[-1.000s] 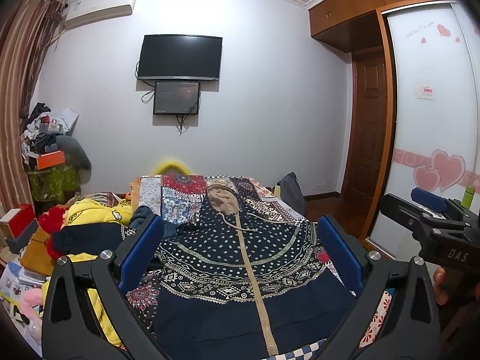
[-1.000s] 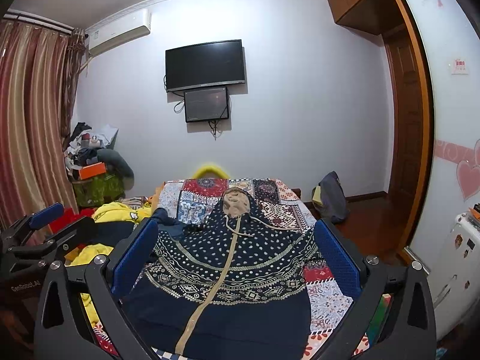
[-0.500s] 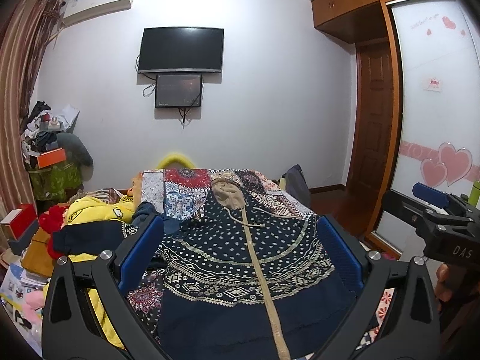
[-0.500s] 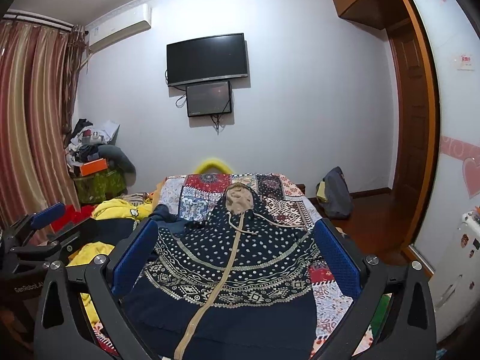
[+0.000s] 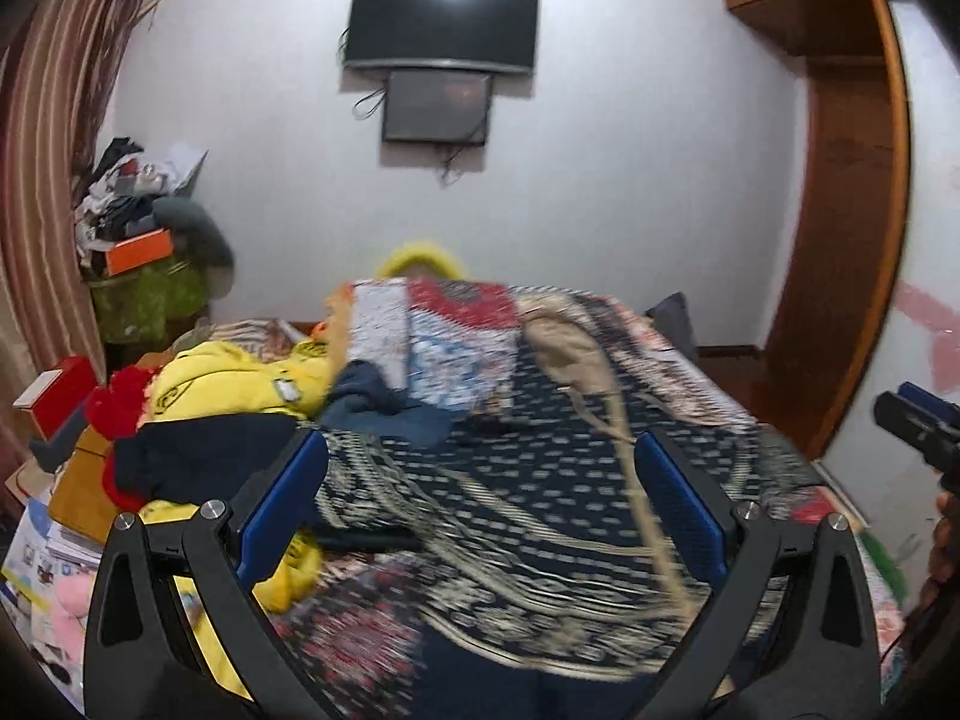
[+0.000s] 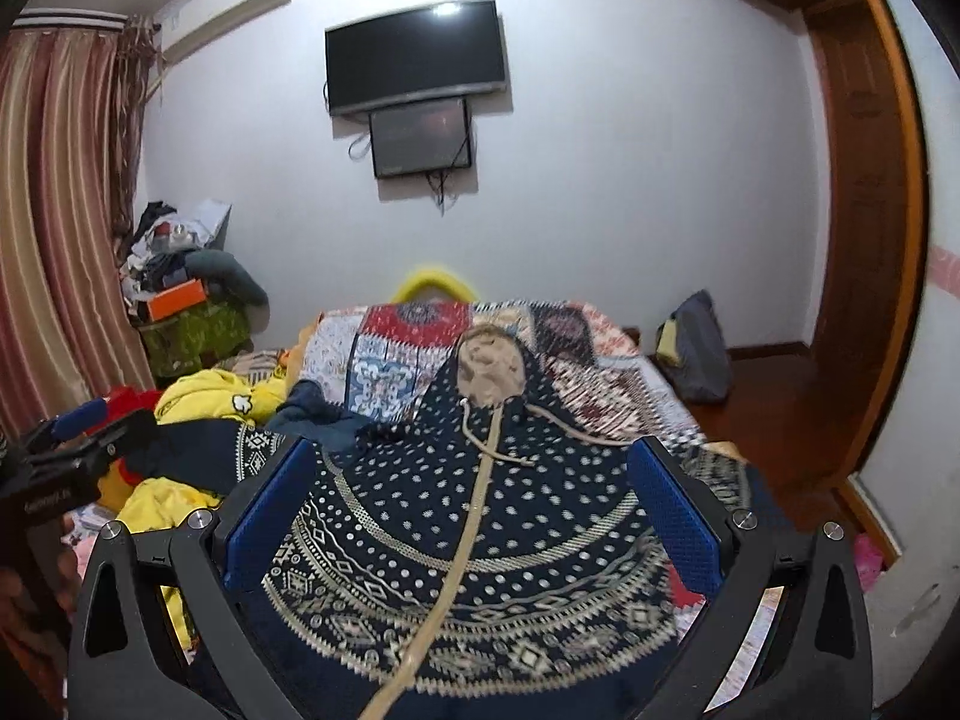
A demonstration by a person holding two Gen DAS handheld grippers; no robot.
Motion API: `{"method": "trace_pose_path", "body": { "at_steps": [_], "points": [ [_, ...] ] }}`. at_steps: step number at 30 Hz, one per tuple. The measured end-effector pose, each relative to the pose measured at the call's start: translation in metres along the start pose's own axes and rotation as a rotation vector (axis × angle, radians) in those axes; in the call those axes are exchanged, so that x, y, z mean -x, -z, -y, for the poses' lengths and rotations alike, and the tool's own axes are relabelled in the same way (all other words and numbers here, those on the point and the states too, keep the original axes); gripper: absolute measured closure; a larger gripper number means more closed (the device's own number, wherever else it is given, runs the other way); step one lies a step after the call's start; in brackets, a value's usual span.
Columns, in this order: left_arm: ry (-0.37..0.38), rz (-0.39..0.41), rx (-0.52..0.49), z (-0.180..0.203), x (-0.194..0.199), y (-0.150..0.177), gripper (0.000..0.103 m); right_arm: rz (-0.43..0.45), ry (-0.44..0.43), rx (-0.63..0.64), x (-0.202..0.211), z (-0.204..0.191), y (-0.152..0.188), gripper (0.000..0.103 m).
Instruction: Fold large clothes
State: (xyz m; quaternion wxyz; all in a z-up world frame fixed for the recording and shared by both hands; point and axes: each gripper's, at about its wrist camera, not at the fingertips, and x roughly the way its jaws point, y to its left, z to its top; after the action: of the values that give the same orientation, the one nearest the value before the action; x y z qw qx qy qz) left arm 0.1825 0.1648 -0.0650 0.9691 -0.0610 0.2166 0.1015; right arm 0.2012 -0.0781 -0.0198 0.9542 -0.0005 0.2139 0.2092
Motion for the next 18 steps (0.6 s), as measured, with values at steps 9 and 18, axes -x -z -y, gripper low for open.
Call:
{"method": "trace_pose_path", "body": {
  "at_steps": [9,18],
  "points": [
    [-0.098,-0.26,0.151,-0.115,-0.099,0.028,0.0,-0.227,0.02,0.043,-0.112,-0.017,0.021,0.0],
    [0.093,-0.469,0.604,-0.222,-0.168,0.096,0.016,-0.482,0.012,0.121,-0.197,-0.025,0.058,0.0]
  ]
}}
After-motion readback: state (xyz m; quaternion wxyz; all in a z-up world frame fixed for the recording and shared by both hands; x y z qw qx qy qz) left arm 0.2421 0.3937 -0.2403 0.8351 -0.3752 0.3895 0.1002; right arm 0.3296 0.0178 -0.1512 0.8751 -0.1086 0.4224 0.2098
